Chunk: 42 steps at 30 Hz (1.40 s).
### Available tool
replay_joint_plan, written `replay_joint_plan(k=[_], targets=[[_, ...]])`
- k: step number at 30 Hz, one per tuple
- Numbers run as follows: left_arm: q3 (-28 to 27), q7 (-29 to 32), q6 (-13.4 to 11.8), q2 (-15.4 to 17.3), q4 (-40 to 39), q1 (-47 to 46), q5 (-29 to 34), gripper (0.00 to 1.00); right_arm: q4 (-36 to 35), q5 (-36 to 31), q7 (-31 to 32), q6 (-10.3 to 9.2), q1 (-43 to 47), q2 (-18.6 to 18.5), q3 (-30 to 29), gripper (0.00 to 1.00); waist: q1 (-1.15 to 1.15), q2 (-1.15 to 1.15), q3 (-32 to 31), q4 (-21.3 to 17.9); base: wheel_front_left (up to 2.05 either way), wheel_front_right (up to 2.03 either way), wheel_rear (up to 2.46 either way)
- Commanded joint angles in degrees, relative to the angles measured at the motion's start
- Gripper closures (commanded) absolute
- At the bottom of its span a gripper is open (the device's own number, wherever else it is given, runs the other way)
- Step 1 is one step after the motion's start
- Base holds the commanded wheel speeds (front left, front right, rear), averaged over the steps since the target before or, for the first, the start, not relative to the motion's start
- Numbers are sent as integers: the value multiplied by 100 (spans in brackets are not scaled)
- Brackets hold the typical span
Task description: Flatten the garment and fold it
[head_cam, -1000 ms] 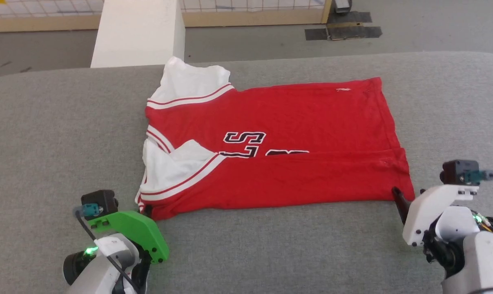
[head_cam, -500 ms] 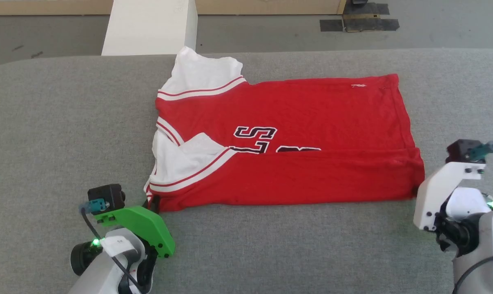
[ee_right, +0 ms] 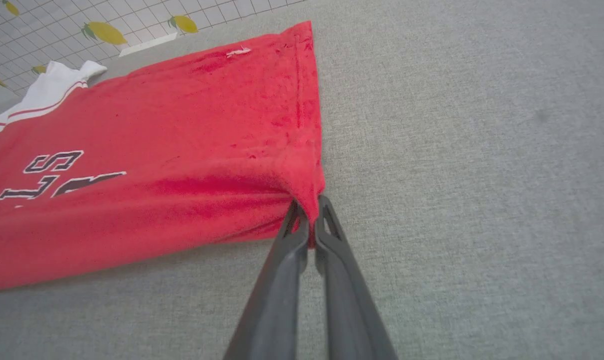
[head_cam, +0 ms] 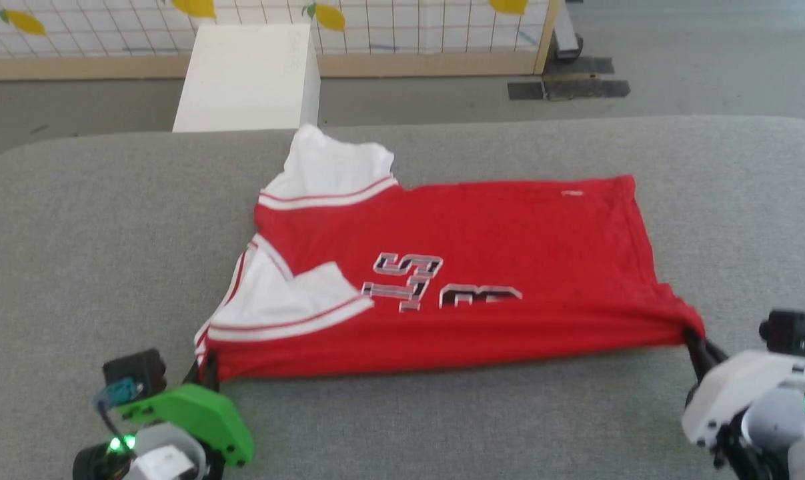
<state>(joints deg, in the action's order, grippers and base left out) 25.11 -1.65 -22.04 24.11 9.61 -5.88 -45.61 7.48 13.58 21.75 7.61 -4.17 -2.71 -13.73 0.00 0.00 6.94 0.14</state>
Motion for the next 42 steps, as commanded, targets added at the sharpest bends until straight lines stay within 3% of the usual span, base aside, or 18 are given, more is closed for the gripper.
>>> replay_joint_plan(k=[1,11,15,23,24,25,27,38,42], targets=[[-66,53,-144,158,-98,195,18,100,-93,46,35,-12,172,-17,-9,100,0,0,-78,-36,0,0,0],[37,1064,-838,723,-1154,1300,-168,100,-726,93,1294,-12,1251,-17,-110,100,0,0,-122,28,0,0,0],[171,1316,-842,743,-1291,1443,-257,100,-687,96,1694,-12,1493,-17,-140,100,0,0,-117,68,0,0,0],[354,1101,-465,345,-777,1204,-329,100,-133,183,1337,-12,1501,-17,-15,100,0,0,-111,62,0,0,0],[334,993,-443,284,-707,1171,-319,17,-115,240,1190,-12,1476,-17,-17,91,0,0,-115,53,0,0,0],[317,904,-414,223,-661,1146,-325,0,-126,291,1027,-12,1454,-17,-3,62,0,0,-123,48,0,0,0],[275,703,-343,159,-618,1093,-300,0,-196,361,706,-12,1427,-17,34,0,0,0,-128,44,0,0,0],[168,-460,-20,355,-764,345,473,0,-880,-42,-1414,-12,1124,-17,469,0,0,0,14,-48,0,0,0],[306,-588,346,513,-663,-338,802,0,-977,-321,-2032,-12,956,-17,649,0,0,0,177,-82,0,0,0]])
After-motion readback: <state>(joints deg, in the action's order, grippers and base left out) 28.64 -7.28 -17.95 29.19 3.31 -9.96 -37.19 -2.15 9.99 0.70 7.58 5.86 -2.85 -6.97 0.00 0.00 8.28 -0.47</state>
